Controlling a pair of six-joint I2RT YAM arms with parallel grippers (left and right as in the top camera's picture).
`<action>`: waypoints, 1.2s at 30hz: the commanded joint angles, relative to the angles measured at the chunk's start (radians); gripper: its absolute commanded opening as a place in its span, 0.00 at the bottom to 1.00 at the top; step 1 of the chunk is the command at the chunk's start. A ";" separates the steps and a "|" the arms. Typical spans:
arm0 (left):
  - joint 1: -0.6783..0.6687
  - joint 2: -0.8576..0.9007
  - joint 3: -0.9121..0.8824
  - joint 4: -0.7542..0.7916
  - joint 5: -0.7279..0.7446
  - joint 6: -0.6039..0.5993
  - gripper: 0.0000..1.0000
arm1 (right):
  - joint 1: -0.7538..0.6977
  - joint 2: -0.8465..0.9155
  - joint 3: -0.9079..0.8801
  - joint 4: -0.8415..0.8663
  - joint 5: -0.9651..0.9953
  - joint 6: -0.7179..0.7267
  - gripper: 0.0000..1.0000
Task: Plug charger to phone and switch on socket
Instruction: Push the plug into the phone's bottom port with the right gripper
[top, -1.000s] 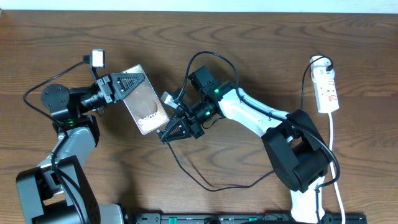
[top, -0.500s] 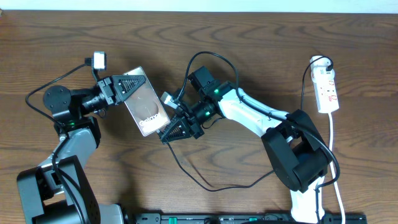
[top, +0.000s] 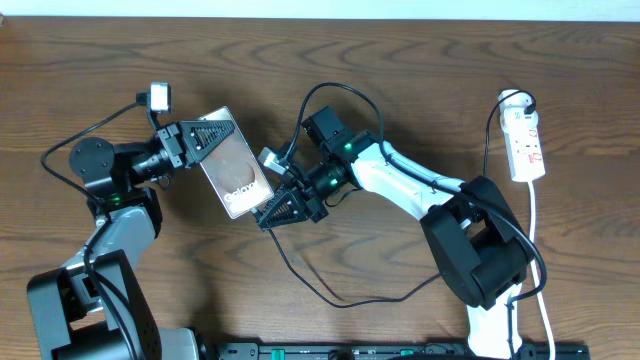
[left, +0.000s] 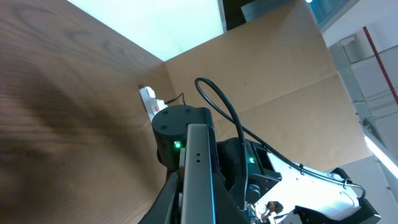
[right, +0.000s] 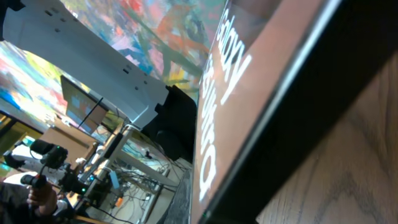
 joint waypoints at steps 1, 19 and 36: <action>-0.004 -0.012 -0.003 0.007 -0.006 -0.027 0.07 | 0.002 0.011 0.000 0.003 -0.018 0.008 0.01; -0.004 -0.012 -0.003 0.008 0.022 0.017 0.08 | -0.005 0.011 0.000 0.003 -0.018 0.008 0.01; -0.004 -0.012 -0.003 0.007 0.023 -0.013 0.07 | -0.012 0.011 0.000 0.002 -0.017 0.013 0.01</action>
